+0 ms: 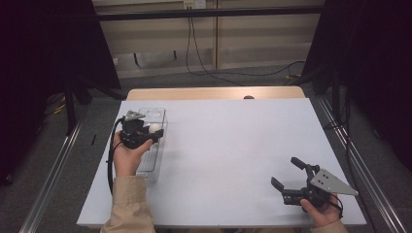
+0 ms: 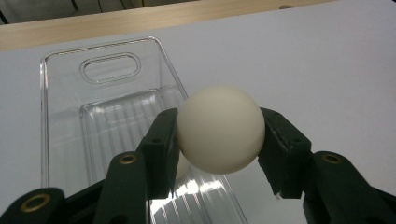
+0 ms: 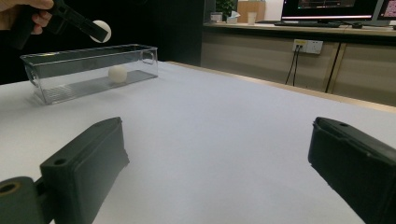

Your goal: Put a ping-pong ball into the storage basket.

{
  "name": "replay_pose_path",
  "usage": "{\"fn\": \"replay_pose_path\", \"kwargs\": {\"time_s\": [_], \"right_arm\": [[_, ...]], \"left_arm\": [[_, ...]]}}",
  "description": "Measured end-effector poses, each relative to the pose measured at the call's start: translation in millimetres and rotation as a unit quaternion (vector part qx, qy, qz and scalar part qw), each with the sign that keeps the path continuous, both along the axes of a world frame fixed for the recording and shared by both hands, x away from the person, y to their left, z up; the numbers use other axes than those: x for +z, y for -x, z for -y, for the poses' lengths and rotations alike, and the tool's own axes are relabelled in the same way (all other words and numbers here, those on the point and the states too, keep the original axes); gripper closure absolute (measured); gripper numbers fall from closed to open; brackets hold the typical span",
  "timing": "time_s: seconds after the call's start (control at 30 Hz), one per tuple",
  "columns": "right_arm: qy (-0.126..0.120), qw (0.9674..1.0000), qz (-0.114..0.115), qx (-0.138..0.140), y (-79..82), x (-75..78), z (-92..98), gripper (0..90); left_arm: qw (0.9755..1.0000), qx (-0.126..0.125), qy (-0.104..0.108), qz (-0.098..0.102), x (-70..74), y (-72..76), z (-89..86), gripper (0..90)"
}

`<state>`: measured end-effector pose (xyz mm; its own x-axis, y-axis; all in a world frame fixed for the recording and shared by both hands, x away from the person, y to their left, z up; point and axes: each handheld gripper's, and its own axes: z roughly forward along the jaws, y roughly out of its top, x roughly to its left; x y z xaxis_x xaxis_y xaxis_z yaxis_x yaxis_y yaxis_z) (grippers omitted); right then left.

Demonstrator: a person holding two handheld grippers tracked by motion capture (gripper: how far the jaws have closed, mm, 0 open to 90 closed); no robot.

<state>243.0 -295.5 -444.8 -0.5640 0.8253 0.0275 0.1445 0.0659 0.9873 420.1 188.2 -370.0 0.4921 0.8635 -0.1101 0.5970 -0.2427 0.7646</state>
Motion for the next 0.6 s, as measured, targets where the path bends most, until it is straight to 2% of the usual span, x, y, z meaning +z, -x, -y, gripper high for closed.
{"fn": "replay_pose_path", "kwargs": {"time_s": [0.6], "right_arm": [[-0.001,1.0000,0.000,-0.001,0.0,0.1,-0.2,3.3]], "left_arm": [[0.9998,0.021,-0.004,0.000,-4.7,-0.7,-7.3,51.0]]}}
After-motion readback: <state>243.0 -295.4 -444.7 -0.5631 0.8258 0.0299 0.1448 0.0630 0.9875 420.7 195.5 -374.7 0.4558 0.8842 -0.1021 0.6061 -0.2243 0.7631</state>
